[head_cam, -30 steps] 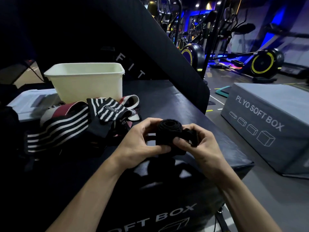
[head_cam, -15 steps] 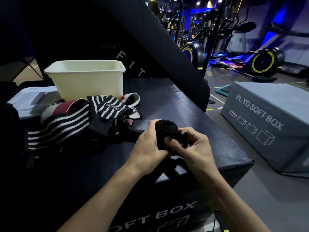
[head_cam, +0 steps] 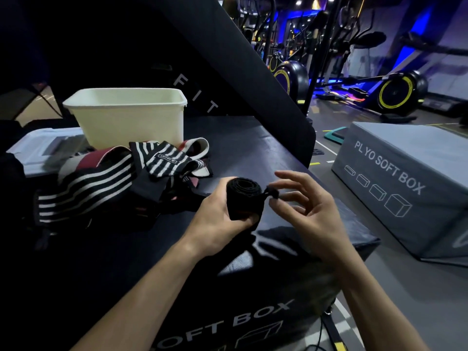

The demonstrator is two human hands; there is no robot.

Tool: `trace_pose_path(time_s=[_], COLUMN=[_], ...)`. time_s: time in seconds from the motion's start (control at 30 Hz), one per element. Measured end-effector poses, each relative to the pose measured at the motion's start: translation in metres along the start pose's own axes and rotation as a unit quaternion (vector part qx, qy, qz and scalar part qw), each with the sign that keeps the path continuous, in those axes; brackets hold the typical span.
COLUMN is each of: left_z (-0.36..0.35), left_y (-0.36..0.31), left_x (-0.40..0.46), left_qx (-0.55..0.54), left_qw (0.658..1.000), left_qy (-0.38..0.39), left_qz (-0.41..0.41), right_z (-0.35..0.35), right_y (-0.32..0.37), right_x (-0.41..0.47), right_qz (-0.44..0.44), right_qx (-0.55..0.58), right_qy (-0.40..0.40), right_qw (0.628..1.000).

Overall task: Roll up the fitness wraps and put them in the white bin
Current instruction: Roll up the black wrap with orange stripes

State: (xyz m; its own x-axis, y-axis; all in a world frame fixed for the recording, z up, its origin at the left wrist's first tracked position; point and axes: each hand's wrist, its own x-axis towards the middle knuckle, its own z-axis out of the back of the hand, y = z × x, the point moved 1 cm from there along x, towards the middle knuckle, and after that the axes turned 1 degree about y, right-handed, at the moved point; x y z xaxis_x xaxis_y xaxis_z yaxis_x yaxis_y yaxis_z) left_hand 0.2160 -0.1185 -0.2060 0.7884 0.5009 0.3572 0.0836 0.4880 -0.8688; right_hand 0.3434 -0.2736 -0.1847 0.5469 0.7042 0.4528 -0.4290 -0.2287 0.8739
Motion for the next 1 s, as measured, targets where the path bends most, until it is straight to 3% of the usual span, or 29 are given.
trace_pose_path(time_s=[0.2, 0.3, 0.43, 0.53, 0.67, 0.87, 1.0], left_z=[0.000, 0.002, 0.004, 0.005, 0.006, 0.005, 0.004], left_y=[0.004, 0.004, 0.005, 0.006, 0.007, 0.007, 0.008], left_x=[0.002, 0.002, 0.004, 0.006, 0.007, 0.007, 0.007], left_qx=[0.009, 0.009, -0.001, -0.002, -0.003, -0.013, -0.017], left_qw=[1.000, 1.000, 0.999, 0.999, 0.999, 0.999, 0.999], left_qy=[0.012, 0.023, 0.041, 0.048, 0.048, 0.045, 0.043], left_qz=[-0.015, -0.015, -0.005, -0.007, -0.013, -0.013, -0.014], right_z=[-0.002, -0.002, 0.006, 0.011, 0.020, 0.013, -0.003], right_y=[0.003, 0.006, 0.008, 0.005, 0.005, 0.012, 0.021], right_x=[0.003, 0.006, 0.006, 0.006, 0.008, 0.004, -0.003], right_qz=[0.063, 0.039, -0.040, -0.123, -0.132, -0.078, 0.010], right_qx=[-0.062, -0.042, 0.058, 0.163, 0.284, 0.120, -0.156], right_qy=[0.050, 0.036, 0.010, 0.062, 0.052, 0.069, 0.023], right_qw=[0.995, 0.998, 0.997, 0.977, 0.948, 0.987, 0.987])
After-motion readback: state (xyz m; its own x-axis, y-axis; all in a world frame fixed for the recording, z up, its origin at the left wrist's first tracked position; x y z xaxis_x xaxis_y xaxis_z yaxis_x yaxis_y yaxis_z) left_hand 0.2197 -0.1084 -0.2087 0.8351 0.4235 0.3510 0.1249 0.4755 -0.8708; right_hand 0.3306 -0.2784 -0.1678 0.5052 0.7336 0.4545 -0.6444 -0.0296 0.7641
